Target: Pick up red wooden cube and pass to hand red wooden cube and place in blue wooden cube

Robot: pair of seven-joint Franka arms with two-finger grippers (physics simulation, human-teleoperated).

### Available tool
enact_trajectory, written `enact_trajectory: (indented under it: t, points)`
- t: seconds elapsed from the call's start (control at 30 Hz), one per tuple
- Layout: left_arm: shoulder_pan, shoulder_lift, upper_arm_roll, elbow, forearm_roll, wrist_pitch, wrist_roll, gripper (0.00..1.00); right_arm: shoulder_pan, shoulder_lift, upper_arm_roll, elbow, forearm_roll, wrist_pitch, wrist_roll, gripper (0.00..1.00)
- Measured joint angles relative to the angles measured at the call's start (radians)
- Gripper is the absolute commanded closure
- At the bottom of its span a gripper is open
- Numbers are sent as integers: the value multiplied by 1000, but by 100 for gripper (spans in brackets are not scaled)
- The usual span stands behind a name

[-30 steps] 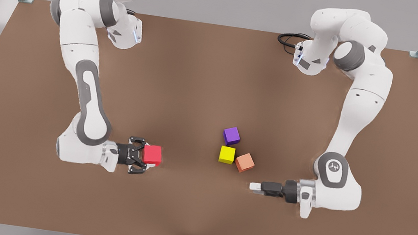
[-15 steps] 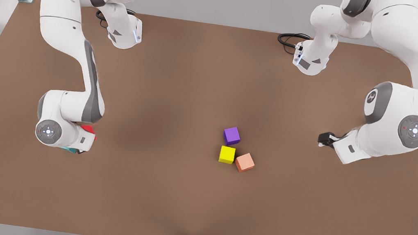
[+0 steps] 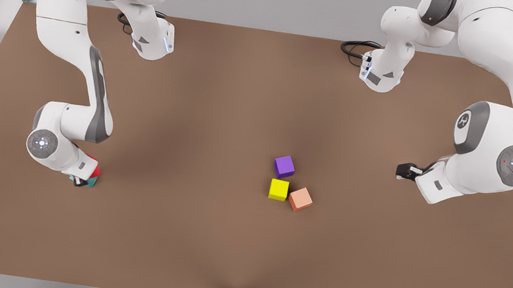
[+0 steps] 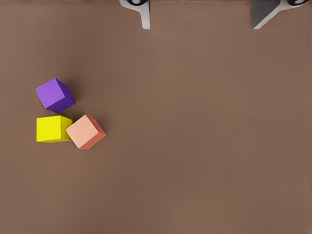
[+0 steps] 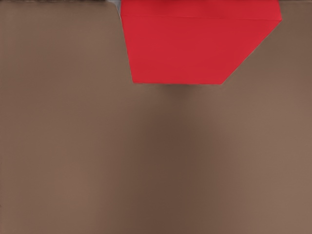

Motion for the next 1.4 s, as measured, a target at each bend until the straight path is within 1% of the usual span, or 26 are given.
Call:
enact_trajectory:
  t: [0.03,0.2,0.63,0.67,0.7,0.73,0.97,1.2,1.3,1.4]
  points:
    - [0,3,0,0,5,-1,-1,0,-3,0,0,3,0,7,2,45]
    - [2,8,2,0,17,-3,-6,0,-44,21,1,16,2,29,4,45]
    - [2,11,2,1,21,-4,-14,0,-68,61,0,7,-3,86,-4,44]
    - [2,11,2,1,21,-4,-14,0,-68,62,-1,6,-3,87,-5,43]
    - [2,11,2,1,21,-4,-14,0,-69,62,-1,6,-3,89,-6,7]
    - [2,11,2,1,21,-4,-15,0,-70,63,-1,5,-1,91,-7,0]
    - [2,11,3,1,21,-5,-17,0,-72,76,-2,8,2,96,-17,0]
    - [2,11,2,1,21,-5,-18,0,-74,34,6,19,12,57,-22,0]
    - [2,11,2,1,21,-5,-19,0,-70,-25,13,34,40,-6,-22,0]
    - [2,11,2,1,21,-5,-20,0,-69,-62,12,145,122,-155,10,0]
